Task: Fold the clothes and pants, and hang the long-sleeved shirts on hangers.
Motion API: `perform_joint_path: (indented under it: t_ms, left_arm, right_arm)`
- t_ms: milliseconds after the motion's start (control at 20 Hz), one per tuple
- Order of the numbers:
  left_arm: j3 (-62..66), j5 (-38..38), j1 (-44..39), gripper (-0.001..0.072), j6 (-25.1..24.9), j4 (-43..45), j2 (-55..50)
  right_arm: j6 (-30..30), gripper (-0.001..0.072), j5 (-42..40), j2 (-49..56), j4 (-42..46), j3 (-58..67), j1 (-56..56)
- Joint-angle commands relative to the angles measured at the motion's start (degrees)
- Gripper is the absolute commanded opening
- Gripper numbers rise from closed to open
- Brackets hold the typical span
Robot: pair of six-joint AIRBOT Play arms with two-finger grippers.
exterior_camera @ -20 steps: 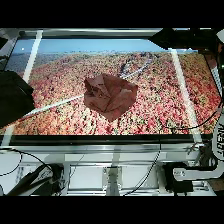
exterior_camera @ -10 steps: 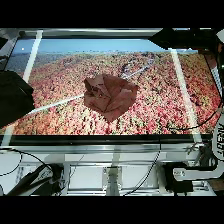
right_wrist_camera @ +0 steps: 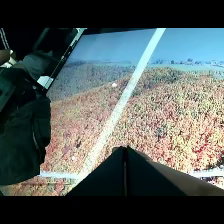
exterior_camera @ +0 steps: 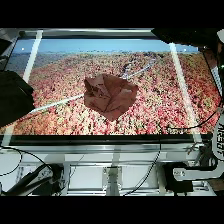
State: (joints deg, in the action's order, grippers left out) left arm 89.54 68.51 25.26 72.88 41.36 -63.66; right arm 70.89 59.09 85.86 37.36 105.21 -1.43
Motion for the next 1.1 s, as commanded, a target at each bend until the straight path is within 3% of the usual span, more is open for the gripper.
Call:
perform_joint_path:
  t_ms: [0,150,250,450,550,700,950,1050]
  left_arm:
    - [-0.5,6.3,-0.5,0.0013,-6.4,0.0,-3.0]
    - [-5.7,3.5,-2.7,0.0012,-6.5,0.2,-4.3]
    - [-10.7,1.3,-5.0,0.0011,-9.9,0.6,-4.3]
    - [-18.0,0.5,-9.3,0.0011,-10.7,6.7,-4.4]
    - [-21.5,-1.4,-11.5,0.0011,-10.8,6.6,-4.4]
    - [-26.6,-5.6,-16.7,0.0011,-10.9,6.6,-4.8]
    - [-29.2,-9.2,-27.5,0.0012,-20.8,6.6,-8.7]
    - [-29.2,-15.4,-30.2,0.0013,-20.4,6.6,-10.3]
  right_arm:
    - [0.0,0.0011,-1.0,0.0,-1.7,0.1,0.0]
    - [0.0,0.001,-1.5,0.0,-1.7,0.1,0.0]
    - [0.0,0.001,-1.2,0.0,-1.6,0.1,0.0]
    - [0.2,0.0009,-1.3,0.0,-1.3,0.1,0.0]
    - [5.0,0.0003,0.3,0.4,1.9,0.0,0.0]
    - [5.6,0.0001,2.5,0.5,2.5,-3.6,0.0]
    - [5.2,0.0001,3.1,0.4,-2.7,-16.4,0.0]
    - [4.6,0.0001,1.7,0.4,-5.6,-20.5,-0.5]
